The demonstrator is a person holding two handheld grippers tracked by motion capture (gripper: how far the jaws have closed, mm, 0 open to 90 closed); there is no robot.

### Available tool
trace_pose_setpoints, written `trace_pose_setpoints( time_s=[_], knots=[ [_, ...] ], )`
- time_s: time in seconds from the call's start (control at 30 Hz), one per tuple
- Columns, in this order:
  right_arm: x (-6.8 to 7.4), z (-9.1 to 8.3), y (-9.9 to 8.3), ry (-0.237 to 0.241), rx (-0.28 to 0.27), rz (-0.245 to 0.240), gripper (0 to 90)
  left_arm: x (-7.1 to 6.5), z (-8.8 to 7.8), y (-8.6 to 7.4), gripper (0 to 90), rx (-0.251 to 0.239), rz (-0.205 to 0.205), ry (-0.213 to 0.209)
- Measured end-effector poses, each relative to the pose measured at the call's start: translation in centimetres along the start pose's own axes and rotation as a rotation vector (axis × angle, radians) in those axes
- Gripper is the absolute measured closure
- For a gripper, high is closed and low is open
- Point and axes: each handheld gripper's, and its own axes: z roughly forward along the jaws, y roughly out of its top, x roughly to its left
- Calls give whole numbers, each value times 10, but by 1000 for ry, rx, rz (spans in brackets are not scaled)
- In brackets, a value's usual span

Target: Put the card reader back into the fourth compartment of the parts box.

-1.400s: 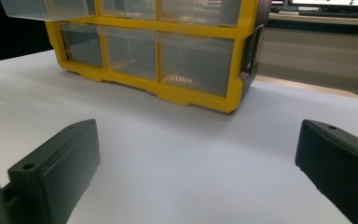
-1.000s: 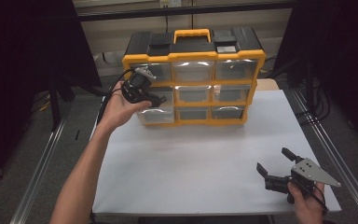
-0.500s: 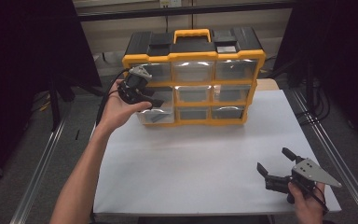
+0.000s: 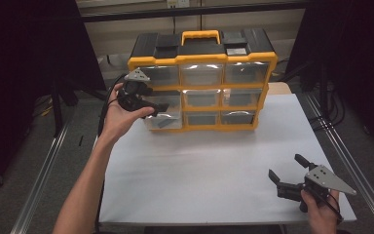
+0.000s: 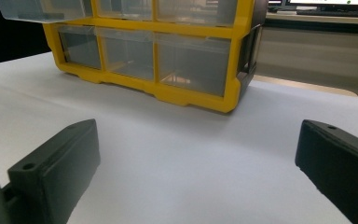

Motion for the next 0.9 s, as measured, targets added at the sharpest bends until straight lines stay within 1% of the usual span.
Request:
trace_pose_setpoints(
  time_s=[0.07, 0.1, 0.13, 0.2, 0.27, 0.33, 0.37, 0.4, 0.43, 0.47, 0.53, 0.57, 0.6, 0.7, 0.73, 0.8, 0.83, 0.9],
  knots=[
    [-1, 0, 0, -4, 1, 3, 0, -1, -1, -2, 123, -18, -6, -2],
    [-1, 0, 0, -3, 0, 5, 0, 0, -1, -2, 116, -17, -6, -3],
    [-1, 0, 0, -3, 1, 7, 0, 0, -1, -3, 105, -24, -12, 5],
    [-2, 0, -1, -2, 0, 8, 0, 0, -1, -4, 82, -38, -26, 7],
    [-2, 0, -1, -1, 0, 7, 0, 2, -2, -6, 77, -52, -41, 13],
    [-2, 0, -1, -3, 0, 6, 0, 3, -3, -8, 67, -70, -51, 8],
    [-2, 0, 0, -2, -1, 5, 0, 2, -3, -9, 67, -77, -53, -3],
    [-2, 0, 0, -2, 0, 4, 0, 2, -4, -9, 61, -78, -45, -10],
    [-1, -1, 0, -2, 0, 3, 0, 1, -5, -10, 55, -88, -49, -2],
    [-1, 0, 0, -1, -2, 4, 0, 0, -6, -11, 54, -100, -43, 5],
    [-1, 0, 1, -4, -5, 5, 0, -1, -9, -14, 37, -119, -31, -2],
    [-1, 0, 1, -3, -4, 8, 0, -2, -11, -15, 36, -132, -40, 3],
    [-1, 0, 1, -6, -4, 7, 0, -3, -12, -15, 36, -142, -46, 17],
    [0, 0, 1, -8, -6, 6, 0, -8, -17, -17, 37, -160, -40, 59],
    [0, 0, 1, -7, -5, 2, 0, -10, -17, -18, 43, -169, -43, 64],
    [0, 0, 1, -7, -5, 1, 0, -11, -19, -21, 44, -207, -55, 52],
    [1, 0, 1, -4, -5, 2, 0, -12, -19, -22, 43, -219, -61, 56],
    [1, 0, 2, -3, -7, -2, 0, -15, -20, -25, 36, -243, -73, 88]
  ],
)
